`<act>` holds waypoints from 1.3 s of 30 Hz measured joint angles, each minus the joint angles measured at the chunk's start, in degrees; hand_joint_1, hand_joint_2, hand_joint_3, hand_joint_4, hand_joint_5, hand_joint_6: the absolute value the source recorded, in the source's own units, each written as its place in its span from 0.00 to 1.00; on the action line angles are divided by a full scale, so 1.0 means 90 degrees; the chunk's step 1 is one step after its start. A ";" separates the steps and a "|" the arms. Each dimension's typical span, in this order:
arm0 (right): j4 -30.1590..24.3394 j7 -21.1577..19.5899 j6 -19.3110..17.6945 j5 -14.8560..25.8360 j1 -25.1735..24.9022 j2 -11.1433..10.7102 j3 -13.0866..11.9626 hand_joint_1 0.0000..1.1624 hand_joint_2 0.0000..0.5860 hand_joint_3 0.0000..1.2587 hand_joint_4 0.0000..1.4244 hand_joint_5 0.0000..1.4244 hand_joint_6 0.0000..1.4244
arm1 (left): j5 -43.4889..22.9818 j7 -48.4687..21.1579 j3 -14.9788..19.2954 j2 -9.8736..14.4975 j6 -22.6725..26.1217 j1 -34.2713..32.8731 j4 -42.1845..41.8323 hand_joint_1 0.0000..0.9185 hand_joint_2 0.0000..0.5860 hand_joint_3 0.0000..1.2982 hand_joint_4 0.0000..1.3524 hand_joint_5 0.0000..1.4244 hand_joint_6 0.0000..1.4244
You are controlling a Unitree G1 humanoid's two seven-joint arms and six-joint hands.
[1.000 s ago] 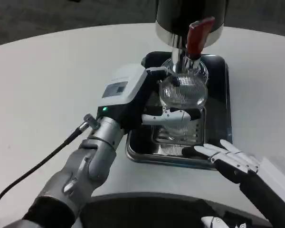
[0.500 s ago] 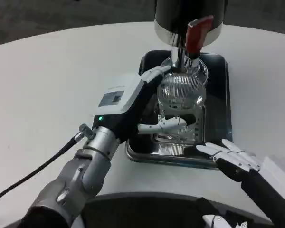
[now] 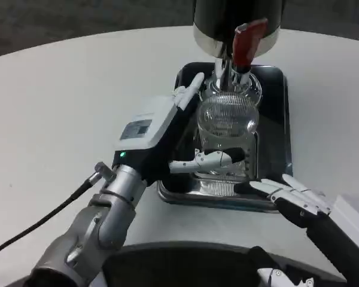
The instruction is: Grasp the cup under the faucet to collect the drink, then remove the cup.
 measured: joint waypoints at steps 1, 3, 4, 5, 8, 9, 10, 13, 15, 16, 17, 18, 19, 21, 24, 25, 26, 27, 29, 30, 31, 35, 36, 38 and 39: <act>0.0000 0.0000 0.0000 0.0000 0.0006 0.0003 -0.0003 0.48 0.77 0.16 0.10 0.03 0.06 | -0.0008 -0.0030 0.0023 0.0029 0.0035 0.0049 -0.0053 0.14 0.00 0.00 0.00 0.04 0.08; 0.0000 0.0000 0.0000 0.0000 0.0013 0.0008 -0.0007 0.48 0.77 0.16 0.10 0.04 0.06 | -0.0051 -0.0136 0.0062 0.0087 0.0092 0.0128 -0.0149 0.13 0.00 0.00 0.00 0.04 0.07; 0.0000 0.0000 0.0000 0.0001 0.0014 0.0013 -0.0009 0.48 0.77 0.16 0.10 0.04 0.06 | -0.0097 -0.0203 0.0092 0.0115 0.0125 0.0167 -0.0212 0.13 0.00 0.00 0.00 0.03 0.06; 0.0000 -0.0001 0.0000 0.0001 0.0015 0.0021 -0.0009 0.48 0.77 0.16 0.10 0.04 0.06 | -0.0182 -0.0321 0.0142 0.0149 0.0160 0.0222 -0.0304 0.12 0.00 0.00 0.00 0.02 0.06; -0.0002 -0.0004 0.0000 0.0001 0.0019 0.0063 -0.0012 0.48 0.77 0.16 0.10 0.04 0.06 | -0.0379 -0.0723 0.0280 0.0312 0.0184 0.0390 -0.0598 0.10 0.00 0.00 0.00 0.00 0.05; -0.0003 -0.0005 -0.0001 0.0001 0.0020 0.0072 -0.0012 0.48 0.77 0.16 0.10 0.04 0.06 | -0.0505 -0.0875 0.0336 0.0378 0.0185 0.0459 -0.0715 0.09 0.00 0.00 0.00 0.00 0.04; -0.0003 -0.0007 -0.0001 0.0000 0.0024 0.0081 -0.0013 0.48 0.77 0.16 0.10 0.04 0.06 | -0.0567 -0.1018 0.0403 0.0433 0.0184 0.0525 -0.0825 0.09 0.00 0.00 0.00 0.00 0.04; -0.0003 -0.0007 -0.0001 -0.0001 0.0023 0.0090 -0.0005 0.48 0.77 0.16 0.10 0.04 0.06 | -0.0967 -0.1441 0.0575 0.0551 0.0164 0.0658 -0.1059 0.06 0.00 0.00 0.00 0.01 0.04; -0.0003 -0.0007 -0.0001 -0.0002 0.0013 0.0093 0.0009 0.48 0.77 0.16 0.10 0.04 0.06 | -0.1381 -0.1823 0.0788 0.0638 0.0081 0.0733 -0.1255 0.04 0.00 0.00 0.00 0.03 0.06; -0.0003 -0.0007 -0.0001 -0.0003 0.0004 0.0093 0.0019 0.48 0.77 0.16 0.10 0.04 0.06 | -0.1594 -0.2028 0.0870 0.0667 0.0045 0.0735 -0.1342 0.04 0.00 0.00 0.00 0.03 0.06; -0.0003 -0.0007 -0.0001 -0.0003 -0.0012 0.0094 0.0031 0.48 0.77 0.16 0.10 0.04 0.06 | -0.1817 -0.2265 0.0968 0.0695 0.0012 0.0746 -0.1464 0.03 0.00 0.00 0.00 0.05 0.08; -0.0002 -0.0007 -0.0001 -0.0005 -0.0024 0.0094 0.0040 0.48 0.77 0.16 0.10 0.04 0.06 | -0.2003 -0.2453 0.1030 0.0720 0.0011 0.0755 -0.1578 0.03 0.01 0.01 0.00 0.07 0.09; 0.0000 -0.0007 0.0002 -0.0006 -0.0037 0.0095 0.0056 0.48 0.77 0.16 0.10 0.04 0.06 | -0.2228 -0.2704 0.1112 0.0759 0.0022 0.0772 -0.1789 0.04 0.02 0.02 0.00 0.07 0.09; 0.0002 -0.0007 0.0003 -0.0009 -0.0070 0.0096 0.0090 0.48 0.77 0.16 0.10 0.04 0.06 | -0.2638 -0.3098 0.1293 0.0797 0.0035 0.0775 -0.2298 0.06 0.02 0.03 0.00 0.08 0.10; 0.0004 -0.0007 0.0005 -0.0012 -0.0123 0.0097 0.0111 0.48 0.77 0.16 0.10 0.04 0.06 | -0.3132 -0.3508 0.1552 0.0838 0.0140 0.0774 -0.2914 0.06 0.02 0.04 0.01 0.08 0.10; 0.0005 -0.0007 0.0008 -0.0013 -0.0139 0.0098 0.0113 0.48 0.77 0.16 0.10 0.04 0.06 | -0.3342 -0.3674 0.1625 0.0846 0.0218 0.0779 -0.3071 0.06 0.03 0.04 0.01 0.09 0.09; 0.0007 -0.0007 0.0014 -0.0017 -0.0144 0.0097 0.0117 0.48 0.77 0.16 0.10 0.04 0.06 | -0.3520 -0.3820 0.1688 0.0849 0.0292 0.0787 -0.3184 0.08 0.03 0.04 0.00 0.09 0.08; 0.0009 -0.0007 0.0023 -0.0022 -0.0151 0.0098 0.0122 0.48 0.77 0.16 0.10 0.04 0.06 | -0.3772 -0.4019 0.1778 0.0850 0.0411 0.0804 -0.3300 0.09 0.04 0.05 0.00 0.10 0.08; 0.0016 -0.0007 0.0047 -0.0024 -0.0168 0.0098 0.0129 0.48 0.77 0.16 0.10 0.04 0.06 | -0.4202 -0.4336 0.1935 0.0855 0.0634 0.0822 -0.3454 0.10 0.02 0.07 0.00 0.10 0.07; 0.0020 -0.0007 0.0060 -0.0024 -0.0181 0.0098 0.0134 0.48 0.77 0.16 0.10 0.04 0.06 | -0.4333 -0.4455 0.2023 0.0862 0.0729 0.0826 -0.3521 0.11 0.02 0.07 0.00 0.10 0.07; 0.0022 -0.0007 0.0066 -0.0025 -0.0190 0.0098 0.0139 0.48 0.77 0.16 0.10 0.04 0.06 | -0.4437 -0.4522 0.2074 0.0877 0.0790 0.0828 -0.3564 0.11 0.01 0.07 0.00 0.10 0.07; 0.0034 -0.0007 0.0072 -0.0025 -0.0225 0.0097 0.0168 0.48 0.77 0.16 0.10 0.04 0.06 | -0.4557 -0.4681 0.2271 0.0895 0.1000 0.0832 -0.3779 0.12 0.00 0.08 0.01 0.10 0.07; 0.0037 -0.0007 0.0077 -0.0028 -0.0235 0.0097 0.0189 0.48 0.77 0.16 0.10 0.04 0.06 | -0.4658 -0.4751 0.2305 0.0894 0.1087 0.0833 -0.3844 0.13 0.00 0.09 0.02 0.11 0.07; 0.0039 -0.0007 0.0088 -0.0036 -0.0256 0.0097 0.0213 0.48 0.77 0.16 0.10 0.04 0.06 | -0.4793 -0.4837 0.2354 0.0882 0.1192 0.0833 -0.3894 0.13 0.00 0.10 0.03 0.13 0.08; 0.0039 -0.0007 0.0095 -0.0037 -0.0264 0.0097 0.0218 0.48 0.77 0.16 0.10 0.04 0.06 | -0.4871 -0.4882 0.2373 0.0871 0.1237 0.0833 -0.3895 0.13 0.00 0.10 0.03 0.13 0.09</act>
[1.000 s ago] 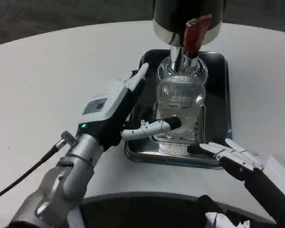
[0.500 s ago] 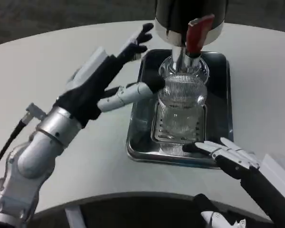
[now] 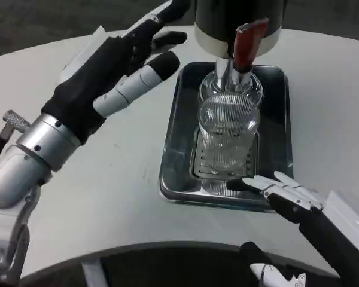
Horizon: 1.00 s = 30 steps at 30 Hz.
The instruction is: Grasp the cup under the faucet to collect the drink, then remove the cup.
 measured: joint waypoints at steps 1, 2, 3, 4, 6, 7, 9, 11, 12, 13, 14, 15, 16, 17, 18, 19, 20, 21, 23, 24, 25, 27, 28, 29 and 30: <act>0.0000 0.0000 0.0018 -0.0003 -0.0007 0.0000 0.0011 0.48 0.77 0.16 0.10 0.04 0.06 | -0.0147 -0.0090 0.0024 -0.0026 0.0084 -0.0002 0.0000 0.13 0.00 0.10 0.04 0.13 0.09; 0.0002 0.0000 0.0035 -0.0008 -0.0010 0.0000 0.0022 0.48 0.77 0.16 0.10 0.04 0.06 | -0.0227 -0.0163 0.0034 -0.0050 0.0145 -0.0003 0.0000 0.13 0.00 0.11 0.04 0.13 0.09; 0.0002 0.0000 0.0039 -0.0013 -0.0014 0.0000 0.0027 0.48 0.77 0.16 0.10 0.04 0.06 | -0.0303 -0.0208 0.0039 -0.0075 0.0179 -0.0003 0.0001 0.13 0.01 0.11 0.05 0.14 0.10; 0.0003 0.0000 0.0040 -0.0016 -0.0017 0.0000 0.0029 0.48 0.77 0.16 0.10 0.04 0.06 | -0.0371 -0.0247 0.0046 -0.0104 0.0215 -0.0007 0.0001 0.13 0.01 0.11 0.05 0.14 0.10; 0.0003 0.0000 0.0048 -0.0018 -0.0022 0.0000 0.0032 0.48 0.77 0.16 0.10 0.04 0.06 | -0.0465 -0.0325 0.0062 -0.0180 0.0316 -0.0021 0.0001 0.13 0.01 0.11 0.05 0.14 0.10; 0.0003 0.0000 0.0052 -0.0018 -0.0022 0.0000 0.0032 0.48 0.77 0.16 0.10 0.04 0.06 | -0.0578 -0.0387 0.0067 -0.0233 0.0382 -0.0030 0.0005 0.13 0.01 0.11 0.05 0.14 0.10; 0.0003 0.0000 0.0054 -0.0019 -0.0025 0.0000 0.0035 0.48 0.77 0.16 0.10 0.04 0.06 | -0.0657 -0.0508 0.0066 -0.0322 0.0484 -0.0076 0.0025 0.13 0.01 0.12 0.06 0.14 0.11; 0.0004 0.0000 0.0055 -0.0030 -0.0026 0.0000 0.0037 0.48 0.77 0.17 0.10 0.04 0.06 | -0.0687 -0.0549 0.0067 -0.0393 0.0528 -0.0120 0.0066 0.14 0.01 0.12 0.06 0.15 0.11; 0.0004 0.0000 0.0056 -0.0043 -0.0027 0.0000 0.0037 0.48 0.77 0.17 0.10 0.04 0.06 | -0.0697 -0.0570 0.0067 -0.0428 0.0542 -0.0135 0.0079 0.14 0.01 0.12 0.06 0.15 0.11; 0.0005 0.0000 0.0060 -0.0054 -0.0026 0.0000 0.0038 0.48 0.77 0.17 0.10 0.04 0.06 | -0.0727 -0.0596 0.0067 -0.0487 0.0569 -0.0163 0.0100 0.14 0.01 0.12 0.06 0.15 0.11; 0.0006 0.0000 0.0064 -0.0061 -0.0027 0.0000 0.0039 0.48 0.77 0.17 0.10 0.04 0.06 | -0.0759 -0.0612 0.0066 -0.0532 0.0606 -0.0200 0.0116 0.14 0.01 0.12 0.06 0.15 0.11; 0.0006 0.0000 0.0068 -0.0064 -0.0026 0.0000 0.0039 0.48 0.77 0.17 0.10 0.04 0.06 | -0.0783 -0.0630 0.0066 -0.0552 0.0621 -0.0233 0.0120 0.14 0.01 0.12 0.06 0.15 0.11; 0.0006 0.0000 0.0078 -0.0066 -0.0024 0.0000 0.0039 0.48 0.77 0.17 0.10 0.04 0.06 | -0.0810 -0.0636 0.0066 -0.0575 0.0635 -0.0280 0.0121 0.14 0.01 0.12 0.06 0.15 0.11; 0.0006 0.0000 0.0081 -0.0066 -0.0021 0.0000 0.0038 0.48 0.77 0.17 0.10 0.04 0.06 | -0.0817 -0.0637 0.0067 -0.0590 0.0641 -0.0315 0.0121 0.14 0.01 0.12 0.07 0.15 0.11; 0.0006 0.0000 0.0084 -0.0066 -0.0018 0.0000 0.0038 0.48 0.77 0.17 0.10 0.04 0.06 | -0.0818 -0.0637 0.0067 -0.0611 0.0648 -0.0362 0.0122 0.14 0.01 0.12 0.07 0.15 0.11; 0.0006 0.0000 0.0085 -0.0066 -0.0016 0.0000 0.0038 0.48 0.77 0.18 0.10 0.04 0.06 | -0.0819 -0.0637 0.0067 -0.0623 0.0648 -0.0382 0.0122 0.14 0.01 0.13 0.07 0.15 0.12; 0.0006 0.0000 0.0085 -0.0066 -0.0012 0.0000 0.0038 0.48 0.77 0.18 0.10 0.04 0.06 | -0.0820 -0.0639 0.0067 -0.0640 0.0650 -0.0401 0.0126 0.14 0.01 0.13 0.07 0.15 0.12; 0.0006 0.0000 0.0086 -0.0066 -0.0007 0.0000 0.0037 0.48 0.77 0.18 0.10 0.04 0.06 | -0.0820 -0.0640 0.0066 -0.0652 0.0651 -0.0408 0.0130 0.14 0.01 0.13 0.07 0.15 0.12; 0.0006 0.0000 0.0087 -0.0066 -0.0002 0.0000 0.0034 0.48 0.77 0.19 0.10 0.04 0.06 | -0.0819 -0.0641 0.0064 -0.0680 0.0655 -0.0424 0.0145 0.14 0.01 0.13 0.07 0.15 0.12; 0.0006 0.0000 0.0087 -0.0066 -0.0001 0.0000 0.0033 0.48 0.77 0.19 0.10 0.04 0.06 | -0.0819 -0.0642 0.0063 -0.0690 0.0657 -0.0440 0.0154 0.14 0.01 0.13 0.07 0.15 0.12; 0.0006 0.0000 0.0087 -0.0066 0.0002 0.0000 0.0031 0.48 0.77 0.19 0.10 0.04 0.06 | -0.0819 -0.0643 0.0060 -0.0702 0.0661 -0.0467 0.0166 0.14 0.01 0.13 0.07 0.15 0.12; 0.0006 0.0000 0.0087 -0.0066 0.0003 0.0000 0.0028 0.48 0.77 0.19 0.10 0.05 0.06 | -0.0818 -0.0644 0.0049 -0.0725 0.0665 -0.0513 0.0173 0.14 0.01 0.13 0.07 0.15 0.12; 0.0006 0.0000 0.0088 -0.0066 0.0003 0.0000 0.0027 0.48 0.77 0.19 0.10 0.05 0.06 | -0.0818 -0.0645 0.0029 -0.0747 0.0665 -0.0545 0.0186 0.14 0.01 0.13 0.07 0.15 0.12; 0.0006 0.0000 0.0088 -0.0065 0.0002 0.0000 0.0027 0.48 0.77 0.19 0.10 0.05 0.06 | -0.0818 -0.0648 0.0010 -0.0759 0.0665 -0.0565 0.0204 0.13 0.01 0.13 0.07 0.16 0.12; 0.0006 0.0000 0.0088 -0.0065 0.0003 0.0000 0.0026 0.48 0.77 0.19 0.10 0.05 0.06 | -0.0817 -0.0650 -0.0003 -0.0768 0.0665 -0.0579 0.0224 0.12 0.01 0.13 0.08 0.16 0.12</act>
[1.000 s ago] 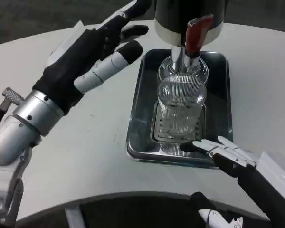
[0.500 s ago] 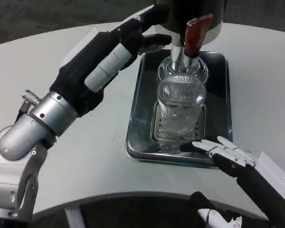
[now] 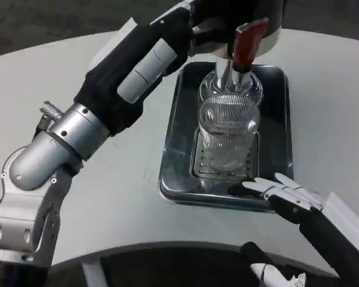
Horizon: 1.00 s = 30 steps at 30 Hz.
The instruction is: Grasp the cup under the faucet to collect the drink, then remove the cup.
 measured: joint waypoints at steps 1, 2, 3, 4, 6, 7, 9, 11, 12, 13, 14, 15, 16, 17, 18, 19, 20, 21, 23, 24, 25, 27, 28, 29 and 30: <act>0.0000 0.0000 0.0001 0.0000 0.0001 0.0000 0.0000 0.48 0.77 0.19 0.10 0.05 0.06 | 0.0003 -0.0001 -0.0023 -0.0021 0.0000 -0.0028 0.0049 0.12 0.01 0.13 0.08 0.16 0.12; 0.0000 0.0000 0.0002 0.0000 0.0002 0.0000 0.0000 0.48 0.77 0.19 0.10 0.05 0.06 | 0.0003 -0.0002 -0.0036 -0.0038 0.0000 -0.0039 0.0071 0.12 0.01 0.14 0.08 0.16 0.12; 0.0000 0.0000 0.0003 0.0001 0.0003 0.0000 0.0000 0.48 0.77 0.19 0.10 0.05 0.06 | 0.0005 -0.0004 -0.0051 -0.0053 -0.0001 -0.0051 0.0094 0.12 0.01 0.14 0.08 0.16 0.12; 0.0000 0.0000 0.0004 0.0001 0.0003 0.0000 0.0000 0.48 0.77 0.19 0.10 0.05 0.06 | 0.0008 -0.0005 -0.0070 -0.0075 -0.0003 -0.0079 0.0145 0.12 0.01 0.14 0.08 0.16 0.12; 0.0000 0.0000 0.0004 0.0001 0.0004 0.0001 0.0001 0.48 0.77 0.19 0.10 0.05 0.06 | 0.0024 -0.0012 -0.0119 -0.0120 -0.0012 -0.0167 0.0275 0.12 0.01 0.14 0.08 0.16 0.12; 0.0000 0.0000 0.0006 0.0002 0.0004 0.0001 0.0003 0.48 0.77 0.20 0.10 0.05 0.06 | 0.0054 -0.0021 -0.0140 -0.0148 -0.0024 -0.0228 0.0355 0.12 0.01 0.14 0.08 0.16 0.12; 0.0000 0.0000 0.0006 0.0001 0.0004 0.0001 0.0003 0.48 0.77 0.20 0.10 0.05 0.06 | 0.0129 -0.0041 -0.0163 -0.0208 -0.0066 -0.0310 0.0480 0.12 0.01 0.14 0.08 0.16 0.12; 0.0000 0.0000 0.0006 0.0002 0.0005 0.0001 0.0002 0.48 0.77 0.20 0.10 0.05 0.06 | 0.0193 -0.0063 -0.0174 -0.0264 -0.0109 -0.0375 0.0635 0.12 0.01 0.15 0.09 0.16 0.13; 0.0000 0.0000 0.0008 0.0002 0.0011 0.0002 0.0000 0.48 0.77 0.20 0.10 0.05 0.06 | 0.0197 -0.0079 -0.0174 -0.0287 -0.0132 -0.0401 0.0701 0.12 0.01 0.15 0.09 0.16 0.13; 0.0000 0.0000 0.0008 0.0002 0.0019 0.0002 0.0001 0.48 0.77 0.20 0.10 0.05 0.06 | 0.0205 -0.0083 -0.0175 -0.0304 -0.0140 -0.0421 0.0743 0.12 0.01 0.15 0.09 0.17 0.13; 0.0000 0.0000 0.0009 0.0002 0.0031 0.0002 0.0000 0.48 0.77 0.20 0.10 0.05 0.07 | 0.0214 -0.0091 -0.0175 -0.0332 -0.0163 -0.0457 0.0803 0.12 0.01 0.15 0.09 0.17 0.13; 0.0000 0.0000 0.0009 0.0002 0.0039 0.0002 0.0000 0.48 0.77 0.20 0.10 0.05 0.07 | 0.0217 -0.0099 -0.0174 -0.0353 -0.0185 -0.0479 0.0837 0.12 0.01 0.15 0.09 0.17 0.13; 0.0000 0.0000 0.0009 0.0002 0.0043 0.0002 -0.0001 0.48 0.77 0.20 0.10 0.05 0.07 | 0.0217 -0.0109 -0.0175 -0.0363 -0.0195 -0.0498 0.0859 0.12 0.01 0.15 0.09 0.17 0.13; 0.0000 0.0000 0.0009 0.0002 0.0050 0.0003 -0.0003 0.48 0.77 0.20 0.10 0.05 0.07 | 0.0220 -0.0124 -0.0175 -0.0381 -0.0203 -0.0534 0.0898 0.12 0.01 0.15 0.09 0.17 0.13; 0.0000 0.0000 0.0009 0.0002 0.0053 0.0003 -0.0004 0.48 0.77 0.20 0.10 0.05 0.07 | 0.0220 -0.0131 -0.0176 -0.0392 -0.0207 -0.0549 0.0909 0.12 0.01 0.15 0.09 0.17 0.13; 0.0000 0.0000 0.0009 0.0002 0.0055 0.0003 -0.0005 0.48 0.77 0.21 0.10 0.05 0.07 | 0.0221 -0.0145 -0.0177 -0.0418 -0.0215 -0.0577 0.0923 0.12 0.01 0.15 0.09 0.17 0.13; 0.0000 0.0000 0.0009 0.0003 0.0055 0.0003 -0.0005 0.48 0.77 0.21 0.10 0.05 0.07 | 0.0221 -0.0161 -0.0184 -0.0442 -0.0232 -0.0609 0.0940 0.12 0.01 0.16 0.09 0.17 0.13; 0.0000 0.0000 0.0009 0.0003 0.0055 0.0003 -0.0005 0.48 0.77 0.21 0.10 0.05 0.07 | 0.0222 -0.0182 -0.0191 -0.0465 -0.0241 -0.0645 0.0949 0.12 0.01 0.16 0.09 0.17 0.13; 0.0000 0.0000 0.0009 0.0004 0.0053 0.0003 -0.0004 0.48 0.77 0.21 0.10 0.05 0.07 | 0.0222 -0.0210 -0.0201 -0.0486 -0.0261 -0.0708 0.0949 0.12 0.01 0.16 0.09 0.17 0.13; 0.0000 0.0000 0.0009 0.0004 0.0053 0.0003 -0.0004 0.48 0.77 0.21 0.10 0.06 0.07 | 0.0222 -0.0212 -0.0207 -0.0490 -0.0265 -0.0733 0.0949 0.12 0.01 0.16 0.09 0.17 0.13; 0.0000 0.0000 0.0009 0.0004 0.0053 0.0003 -0.0005 0.48 0.77 0.21 0.10 0.06 0.07 | 0.0222 -0.0213 -0.0211 -0.0493 -0.0267 -0.0747 0.0949 0.12 0.01 0.16 0.09 0.17 0.13; 0.0000 0.0000 0.0009 0.0004 0.0058 0.0004 -0.0008 0.48 0.77 0.21 0.11 0.06 0.07 | 0.0223 -0.0215 -0.0247 -0.0498 -0.0269 -0.0753 0.0948 0.12 0.01 0.16 0.10 0.17 0.13; 0.0000 0.0000 0.0009 0.0005 0.0058 0.0004 -0.0009 0.48 0.77 0.21 0.11 0.06 0.07 | 0.0226 -0.0220 -0.0269 -0.0499 -0.0270 -0.0753 0.0948 0.12 0.01 0.16 0.10 0.17 0.14; 0.0000 0.0000 0.0009 0.0005 0.0059 0.0004 -0.0009 0.48 0.77 0.21 0.11 0.06 0.07 | 0.0229 -0.0228 -0.0284 -0.0499 -0.0270 -0.0753 0.0948 0.12 0.01 0.16 0.10 0.17 0.14; 0.0000 0.0000 0.0010 0.0005 0.0060 0.0005 -0.0009 0.48 0.77 0.21 0.11 0.06 0.07 | 0.0231 -0.0234 -0.0294 -0.0499 -0.0270 -0.0753 0.0948 0.12 0.01 0.16 0.10 0.17 0.14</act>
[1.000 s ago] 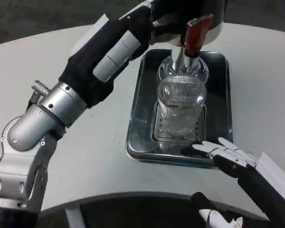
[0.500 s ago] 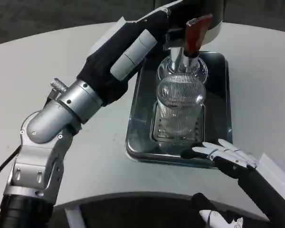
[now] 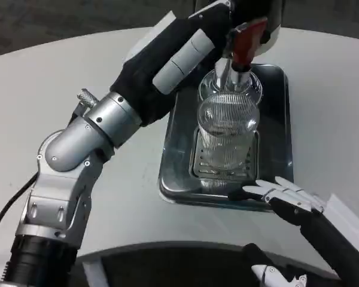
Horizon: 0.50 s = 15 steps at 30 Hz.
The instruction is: Grasp the cup under the faucet to collect the drink, then remove the cup.
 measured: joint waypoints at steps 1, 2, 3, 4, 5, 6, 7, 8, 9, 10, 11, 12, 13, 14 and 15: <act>0.0000 0.0000 0.0000 0.0001 0.0001 0.0000 -0.0001 0.48 0.77 0.21 0.11 0.06 0.07 | 0.0002 -0.0010 -0.0004 0.0000 -0.0001 0.0000 -0.0001 0.12 0.01 0.16 0.10 0.17 0.14; 0.0000 0.0000 0.0000 0.0002 0.0002 0.0000 -0.0002 0.48 0.77 0.21 0.11 0.06 0.07 | 0.0004 -0.0014 -0.0010 0.0000 -0.0003 0.0000 -0.0001 0.12 0.01 0.17 0.10 0.17 0.14; 0.0000 0.0000 0.0000 0.0003 0.0002 0.0000 -0.0004 0.48 0.77 0.21 0.11 0.06 0.07 | 0.0008 -0.0016 -0.0017 0.0001 -0.0011 0.0000 -0.0001 0.12 0.01 0.17 0.11 0.17 0.14; 0.0000 0.0000 0.0000 0.0004 0.0002 0.0000 -0.0006 0.48 0.77 0.21 0.11 0.06 0.07 | 0.0013 -0.0016 -0.0024 0.0001 -0.0018 0.0000 -0.0001 0.12 0.00 0.18 0.11 0.18 0.14; 0.0000 0.0000 0.0000 0.0007 0.0003 0.0000 -0.0007 0.48 0.77 0.21 0.11 0.06 0.07 | 0.0017 -0.0017 -0.0032 0.0001 -0.0029 0.0000 -0.0001 0.12 0.00 0.18 0.11 0.18 0.14; 0.0000 0.0000 0.0000 0.0007 0.0003 0.0000 -0.0007 0.48 0.77 0.21 0.11 0.06 0.07 | 0.0020 -0.0023 -0.0036 0.0001 -0.0039 0.0000 -0.0001 0.12 0.00 0.18 0.11 0.18 0.14; 0.0000 0.0000 0.0000 0.0008 0.0002 0.0000 -0.0007 0.48 0.77 0.21 0.11 0.06 0.07 | 0.0025 -0.0029 -0.0039 0.0001 -0.0054 -0.0002 -0.0001 0.11 0.01 0.19 0.12 0.18 0.14; 0.0000 0.0000 0.0000 0.0008 0.0002 0.0000 -0.0007 0.48 0.77 0.21 0.11 0.06 0.07 | 0.0039 -0.0035 -0.0044 0.0002 -0.0078 -0.0005 0.0001 0.11 0.01 0.19 0.12 0.18 0.14; 0.0000 0.0000 0.0000 0.0008 0.0001 0.0001 -0.0006 0.48 0.77 0.21 0.11 0.06 0.07 | 0.0059 -0.0046 -0.0052 0.0003 -0.0110 -0.0016 0.0006 0.10 0.00 0.19 0.12 0.19 0.15; 0.0000 0.0000 0.0000 0.0008 0.0001 0.0002 -0.0005 0.48 0.77 0.21 0.11 0.06 0.07 | 0.0089 -0.0054 -0.0058 0.0004 -0.0151 -0.0031 0.0015 0.09 0.00 0.19 0.13 0.19 0.15; 0.0000 0.0000 0.0000 0.0008 0.0001 0.0003 -0.0005 0.48 0.77 0.21 0.11 0.06 0.07 | 0.0156 -0.0068 -0.0070 0.0015 -0.0220 -0.0056 0.0034 0.09 0.00 0.20 0.13 0.19 0.15; 0.0000 0.0000 0.0000 0.0008 0.0001 0.0004 -0.0005 0.48 0.77 0.21 0.11 0.06 0.07 | 0.0216 -0.0086 -0.0074 0.0023 -0.0261 -0.0083 0.0045 0.08 0.00 0.21 0.14 0.20 0.15; 0.0000 0.0000 0.0000 0.0008 0.0001 0.0005 -0.0004 0.48 0.77 0.21 0.11 0.06 0.07 | 0.0242 -0.0100 -0.0081 0.0033 -0.0292 -0.0130 0.0066 0.07 0.00 0.21 0.15 0.20 0.15; 0.0000 0.0000 0.0000 0.0008 0.0000 0.0005 -0.0004 0.48 0.77 0.21 0.11 0.06 0.07 | 0.0251 -0.0106 -0.0083 0.0040 -0.0334 -0.0145 0.0071 0.07 0.00 0.21 0.15 0.20 0.16; 0.0000 0.0000 0.0001 0.0008 0.0000 0.0006 -0.0004 0.48 0.77 0.21 0.11 0.06 0.07 | 0.0267 -0.0112 -0.0089 0.0048 -0.0386 -0.0158 0.0071 0.07 0.00 0.22 0.15 0.20 0.16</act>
